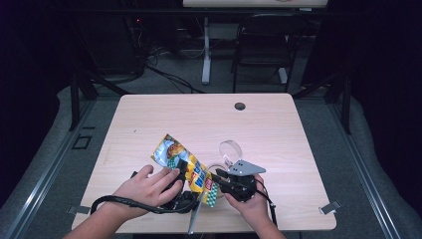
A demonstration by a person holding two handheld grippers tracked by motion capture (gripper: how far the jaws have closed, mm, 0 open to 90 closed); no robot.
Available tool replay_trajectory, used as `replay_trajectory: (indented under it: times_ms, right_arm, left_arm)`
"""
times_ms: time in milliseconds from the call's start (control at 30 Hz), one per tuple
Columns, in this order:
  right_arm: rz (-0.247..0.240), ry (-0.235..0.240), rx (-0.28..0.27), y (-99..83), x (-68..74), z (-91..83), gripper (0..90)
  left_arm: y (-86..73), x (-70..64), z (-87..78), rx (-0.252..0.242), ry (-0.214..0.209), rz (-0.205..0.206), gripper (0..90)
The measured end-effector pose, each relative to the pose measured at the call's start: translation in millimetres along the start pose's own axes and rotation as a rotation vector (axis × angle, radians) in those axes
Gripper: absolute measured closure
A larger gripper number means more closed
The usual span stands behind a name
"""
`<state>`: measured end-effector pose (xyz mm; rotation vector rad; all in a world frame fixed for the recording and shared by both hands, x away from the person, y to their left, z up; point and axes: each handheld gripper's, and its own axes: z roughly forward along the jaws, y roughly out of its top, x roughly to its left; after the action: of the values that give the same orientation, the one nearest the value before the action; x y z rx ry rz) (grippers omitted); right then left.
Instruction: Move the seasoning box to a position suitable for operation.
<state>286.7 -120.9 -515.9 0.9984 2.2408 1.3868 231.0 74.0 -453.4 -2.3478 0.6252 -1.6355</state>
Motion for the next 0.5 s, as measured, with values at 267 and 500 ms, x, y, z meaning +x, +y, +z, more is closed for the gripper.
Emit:
replay_trajectory:
  times_ms: [267,500]
  right_arm:
    - [0.007,0.004,-0.003,-0.4,-0.4,0.3,73.5]
    - [0.012,0.005,-0.002,-0.5,-1.1,0.4,73.5]
  left_arm:
    - [0.3,1.0,0.2,0.002,-0.007,0.009,83.7]
    - [0.1,1.3,0.6,0.001,-0.007,0.010,83.8]
